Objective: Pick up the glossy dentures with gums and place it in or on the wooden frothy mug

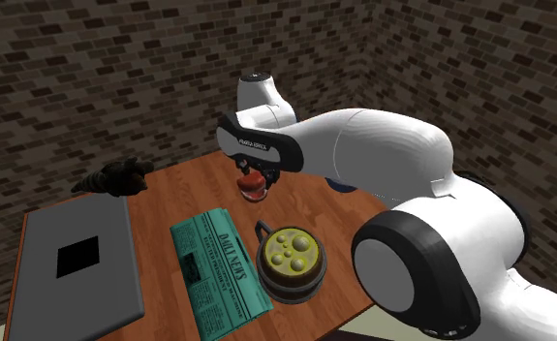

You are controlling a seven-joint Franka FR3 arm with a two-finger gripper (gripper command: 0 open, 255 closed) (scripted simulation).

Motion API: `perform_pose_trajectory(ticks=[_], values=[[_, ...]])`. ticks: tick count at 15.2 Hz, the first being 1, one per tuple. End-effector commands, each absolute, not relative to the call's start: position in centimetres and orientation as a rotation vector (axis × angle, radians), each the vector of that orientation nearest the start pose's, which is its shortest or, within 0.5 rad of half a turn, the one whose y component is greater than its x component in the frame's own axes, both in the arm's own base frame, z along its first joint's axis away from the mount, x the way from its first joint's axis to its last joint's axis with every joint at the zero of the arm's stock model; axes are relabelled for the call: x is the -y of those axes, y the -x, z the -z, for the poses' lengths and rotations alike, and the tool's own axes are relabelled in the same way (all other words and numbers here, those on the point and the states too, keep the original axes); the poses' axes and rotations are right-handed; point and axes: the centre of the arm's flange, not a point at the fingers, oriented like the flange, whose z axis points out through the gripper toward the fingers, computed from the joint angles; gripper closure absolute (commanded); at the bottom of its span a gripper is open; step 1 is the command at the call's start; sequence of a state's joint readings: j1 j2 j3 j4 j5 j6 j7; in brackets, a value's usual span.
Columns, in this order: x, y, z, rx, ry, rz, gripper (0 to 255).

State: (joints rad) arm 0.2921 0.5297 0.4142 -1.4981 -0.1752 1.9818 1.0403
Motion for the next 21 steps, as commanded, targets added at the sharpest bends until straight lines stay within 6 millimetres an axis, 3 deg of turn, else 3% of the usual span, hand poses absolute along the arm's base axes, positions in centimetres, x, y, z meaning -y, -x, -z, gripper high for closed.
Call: perform_pose_trajectory(ticks=[1,21], values=[[-40.5,-56.4,-39.2,-0.487,3.074,-0.053,255],[-40.5,-56.4,-49.2,-0.487,3.074,-0.053,255]])
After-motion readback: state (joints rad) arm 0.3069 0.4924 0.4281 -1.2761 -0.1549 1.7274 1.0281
